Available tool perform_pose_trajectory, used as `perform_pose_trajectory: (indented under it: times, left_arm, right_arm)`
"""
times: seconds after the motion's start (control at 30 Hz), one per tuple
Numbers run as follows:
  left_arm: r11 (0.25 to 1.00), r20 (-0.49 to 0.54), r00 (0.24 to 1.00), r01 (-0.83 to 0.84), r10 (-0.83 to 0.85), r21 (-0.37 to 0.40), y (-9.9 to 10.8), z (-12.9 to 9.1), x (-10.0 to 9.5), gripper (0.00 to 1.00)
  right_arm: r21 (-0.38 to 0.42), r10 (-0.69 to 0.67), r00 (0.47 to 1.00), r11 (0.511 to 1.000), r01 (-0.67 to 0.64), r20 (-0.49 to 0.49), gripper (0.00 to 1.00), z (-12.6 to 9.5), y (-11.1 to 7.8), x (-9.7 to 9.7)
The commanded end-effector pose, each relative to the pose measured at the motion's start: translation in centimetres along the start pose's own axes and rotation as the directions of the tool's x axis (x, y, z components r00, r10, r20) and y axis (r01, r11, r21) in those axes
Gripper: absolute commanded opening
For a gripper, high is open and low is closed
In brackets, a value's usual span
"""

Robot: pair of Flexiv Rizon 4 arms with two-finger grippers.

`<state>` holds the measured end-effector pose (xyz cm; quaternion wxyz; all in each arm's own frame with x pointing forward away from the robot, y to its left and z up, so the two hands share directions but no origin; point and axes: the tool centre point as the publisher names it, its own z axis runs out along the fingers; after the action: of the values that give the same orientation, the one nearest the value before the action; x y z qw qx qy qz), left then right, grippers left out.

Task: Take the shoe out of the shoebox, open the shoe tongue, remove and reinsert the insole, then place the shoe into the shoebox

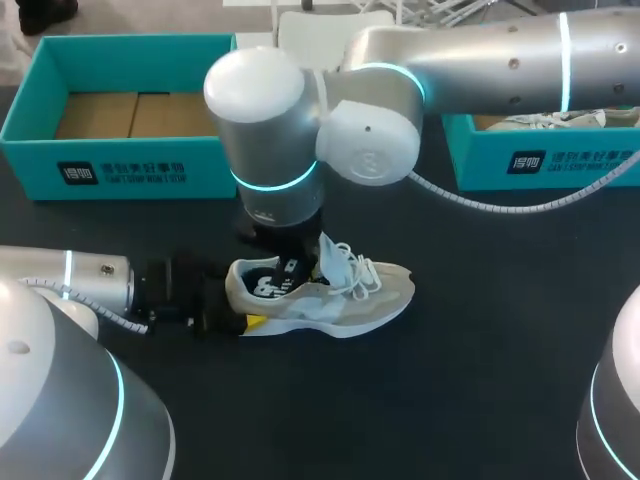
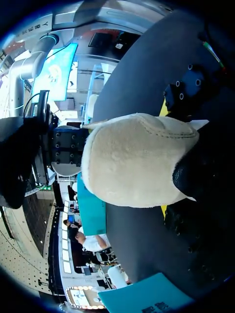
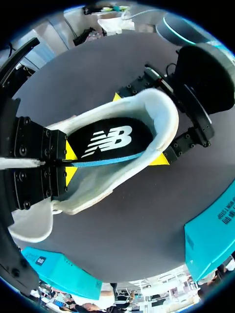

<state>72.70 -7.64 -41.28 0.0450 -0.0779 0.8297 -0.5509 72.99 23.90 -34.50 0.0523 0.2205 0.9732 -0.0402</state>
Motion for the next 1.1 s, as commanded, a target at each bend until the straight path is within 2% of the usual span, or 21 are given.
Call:
perform_pose_trajectory:
  times: [0.03, 0.3, 0.43, 0.77, 0.97, 1.0, 1.1]
  left_arm:
    - [1.000, 0.002, 1.000, 0.000, 0.000, -0.001, 0.6, 0.5, 0.4, 0.00]
    - [1.000, 0.002, 1.000, 0.000, 0.000, -0.001, 0.6, 0.5, 0.4, 0.00]
    - [1.000, 0.002, 1.000, 0.000, 0.000, -0.001, 0.6, 0.5, 0.4, 0.00]
    - [1.000, 0.002, 1.000, 0.000, 0.000, -0.001, 0.6, 0.5, 0.4, 0.00]
    - [1.000, 0.002, 1.000, 0.000, 0.000, -0.001, 0.6, 0.5, 0.4, 0.00]
    - [1.000, 0.002, 1.000, 0.000, 0.000, -0.001, 0.6, 0.5, 0.4, 0.00]
    - [1.000, 0.002, 1.000, 0.000, 0.000, -0.001, 0.6, 0.5, 0.4, 0.00]
  right_arm:
    - [-0.048, -0.014, 1.000, 0.999, 0.014, 0.002, 0.00, -3.0, -1.7, -0.3]
    - [-0.087, 0.005, 1.000, 0.996, -0.004, 0.013, 0.00, -4.9, -2.2, -1.3]
    - [-0.112, -0.034, 0.999, 0.993, 0.034, 0.005, 0.00, -5.2, -0.9, -1.2]
    - [-0.174, -0.196, 0.980, 0.967, 0.187, -0.037, 0.00, -5.7, 3.3, 0.5]
    - [-0.189, -0.240, 0.966, 0.957, 0.219, -0.096, 0.00, -5.8, 3.9, 0.9]
    - [-0.223, -0.239, 0.964, 0.952, 0.209, -0.119, 0.00, -6.1, 3.9, 0.8]
    - [-0.257, -0.263, 0.948, 0.943, 0.213, -0.179, 0.00, -6.5, 3.8, 0.7]
